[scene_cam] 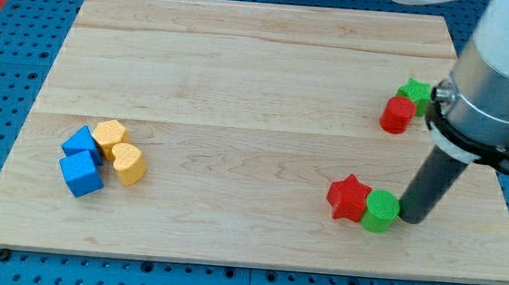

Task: Place the red circle at the top of the green circle

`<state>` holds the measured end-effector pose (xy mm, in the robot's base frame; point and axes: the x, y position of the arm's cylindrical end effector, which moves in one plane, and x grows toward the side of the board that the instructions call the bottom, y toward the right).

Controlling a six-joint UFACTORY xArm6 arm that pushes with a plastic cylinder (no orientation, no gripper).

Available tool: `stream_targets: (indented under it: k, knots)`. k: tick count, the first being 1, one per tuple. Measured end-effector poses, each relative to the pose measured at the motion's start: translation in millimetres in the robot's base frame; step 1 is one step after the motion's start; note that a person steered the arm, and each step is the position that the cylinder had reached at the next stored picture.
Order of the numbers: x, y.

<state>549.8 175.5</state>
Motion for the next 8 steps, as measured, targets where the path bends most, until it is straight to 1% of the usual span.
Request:
stream_targets:
  k: [1,2,3,4,5,6,7,8]
  knots:
    - [-46,86]
    - [-108,98]
    - [-160,78]
    - [-182,47]
    - [-182,16]
    - [-208,14]
    - [-217,1]
    - [-191,-7]
